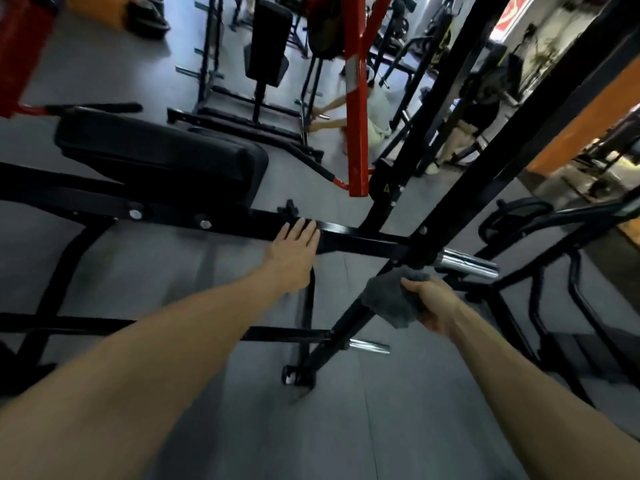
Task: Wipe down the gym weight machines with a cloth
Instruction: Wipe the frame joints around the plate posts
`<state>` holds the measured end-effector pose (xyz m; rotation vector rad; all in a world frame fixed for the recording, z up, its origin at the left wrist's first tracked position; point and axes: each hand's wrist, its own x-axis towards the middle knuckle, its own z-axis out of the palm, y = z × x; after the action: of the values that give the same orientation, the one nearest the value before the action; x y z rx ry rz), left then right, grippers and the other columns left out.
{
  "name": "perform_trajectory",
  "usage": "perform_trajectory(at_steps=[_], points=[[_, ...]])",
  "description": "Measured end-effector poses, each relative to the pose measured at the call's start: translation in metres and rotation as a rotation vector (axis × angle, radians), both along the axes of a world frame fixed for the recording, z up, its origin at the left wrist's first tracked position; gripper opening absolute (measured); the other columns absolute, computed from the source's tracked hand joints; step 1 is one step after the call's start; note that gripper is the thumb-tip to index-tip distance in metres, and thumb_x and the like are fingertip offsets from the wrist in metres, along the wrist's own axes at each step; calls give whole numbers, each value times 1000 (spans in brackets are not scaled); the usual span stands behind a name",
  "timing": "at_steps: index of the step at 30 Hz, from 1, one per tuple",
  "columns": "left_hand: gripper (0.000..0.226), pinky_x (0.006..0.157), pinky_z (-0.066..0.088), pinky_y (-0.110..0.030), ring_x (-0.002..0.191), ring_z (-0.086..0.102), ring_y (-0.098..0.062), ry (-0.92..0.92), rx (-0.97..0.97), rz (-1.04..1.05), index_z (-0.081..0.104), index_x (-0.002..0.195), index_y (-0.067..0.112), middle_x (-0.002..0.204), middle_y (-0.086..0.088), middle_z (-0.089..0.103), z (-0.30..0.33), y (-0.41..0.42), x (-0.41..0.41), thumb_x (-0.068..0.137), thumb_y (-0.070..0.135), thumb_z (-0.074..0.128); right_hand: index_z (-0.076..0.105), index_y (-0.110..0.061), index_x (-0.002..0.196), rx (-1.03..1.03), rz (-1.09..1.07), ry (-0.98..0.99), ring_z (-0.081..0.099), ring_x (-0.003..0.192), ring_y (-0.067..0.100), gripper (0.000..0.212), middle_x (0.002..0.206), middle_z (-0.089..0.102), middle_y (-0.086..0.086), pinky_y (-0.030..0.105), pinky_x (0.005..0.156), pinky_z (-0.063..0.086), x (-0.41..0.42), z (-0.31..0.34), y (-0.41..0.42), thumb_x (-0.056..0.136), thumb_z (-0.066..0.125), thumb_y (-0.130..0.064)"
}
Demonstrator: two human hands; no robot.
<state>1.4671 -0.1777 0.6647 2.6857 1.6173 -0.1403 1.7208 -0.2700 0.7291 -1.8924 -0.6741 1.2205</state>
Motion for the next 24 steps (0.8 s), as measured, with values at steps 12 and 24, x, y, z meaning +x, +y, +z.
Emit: perform_trajectory(at_steps=[12,24], points=[[78,126,0,-50,153,-20,-39,-24,354,51,-4,159,-1,164,-22,-24,-76,-20,10,100,29,38,62,-4,123,-76,-7,-19,66,113,35,23,122,68,18,48,94,55,37,-64,10,102,55,-5],[80,127,6,-45,157,0,-31,-77,-6,208,10,160,2,169,-15,1,-219,-102,59,98,33,51,63,-4,121,-119,273,63,72,100,29,22,116,72,17,34,65,61,71,-194,35,100,58,-4]])
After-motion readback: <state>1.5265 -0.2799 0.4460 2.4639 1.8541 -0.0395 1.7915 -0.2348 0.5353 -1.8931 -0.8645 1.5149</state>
